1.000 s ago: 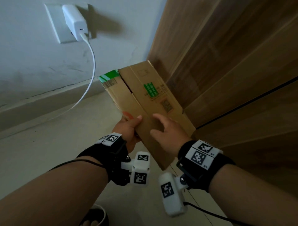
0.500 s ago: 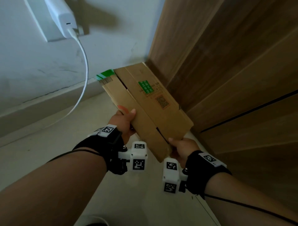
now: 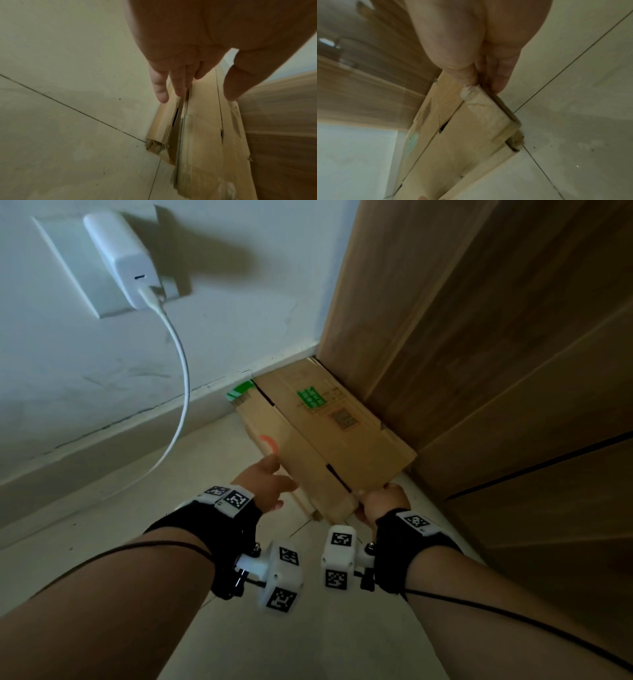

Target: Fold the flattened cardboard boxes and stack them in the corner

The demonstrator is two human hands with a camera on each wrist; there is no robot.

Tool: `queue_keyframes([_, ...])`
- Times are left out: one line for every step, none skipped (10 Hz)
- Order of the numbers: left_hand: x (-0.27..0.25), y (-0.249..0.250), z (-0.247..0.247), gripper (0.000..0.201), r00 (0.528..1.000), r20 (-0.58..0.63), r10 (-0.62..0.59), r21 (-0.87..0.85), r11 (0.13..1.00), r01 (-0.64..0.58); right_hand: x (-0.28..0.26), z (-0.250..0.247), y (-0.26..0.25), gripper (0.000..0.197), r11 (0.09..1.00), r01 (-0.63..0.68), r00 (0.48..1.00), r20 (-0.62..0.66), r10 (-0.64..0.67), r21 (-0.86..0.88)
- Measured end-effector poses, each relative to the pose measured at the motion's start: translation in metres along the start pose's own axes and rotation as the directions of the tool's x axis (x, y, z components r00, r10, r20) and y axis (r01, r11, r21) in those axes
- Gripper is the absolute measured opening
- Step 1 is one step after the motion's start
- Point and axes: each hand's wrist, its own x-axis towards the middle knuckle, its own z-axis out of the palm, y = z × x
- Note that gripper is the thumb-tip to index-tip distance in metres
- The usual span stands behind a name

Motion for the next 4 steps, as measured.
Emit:
queue_keyframes([0.003, -0.007, -0.004, 0.068, 0.999, 0.049, -0.018, 0.009, 1.0, 0.018, 0.008, 0.0, 0.004, 0.051, 0.999, -0.001, 1.0, 0.006, 0.001, 0.05])
queue_keyframes([0.006, -0.012, -0.005, 0.071, 1.0, 0.028, -0.015, 0.038, 0.999, 0.014, 0.019, 0.003, 0.018, 0.066, 0.997, -0.012, 0.996, 0.088, 0.005, 0.081])
queue_keyframes([0.007, -0.016, -0.004, 0.068, 0.999, 0.037, -0.007, 0.089, 0.996, 0.004, 0.02, 0.002, 0.025, 0.078, 0.999, -0.008, 0.992, 0.124, 0.002, 0.046])
queue_keyframes([0.009, -0.016, -0.006, 0.064, 0.999, 0.006, 0.045, 0.137, 0.99, -0.046, 0.008, -0.007, 0.018, 0.066, 0.999, -0.006, 0.991, 0.132, 0.013, -0.05])
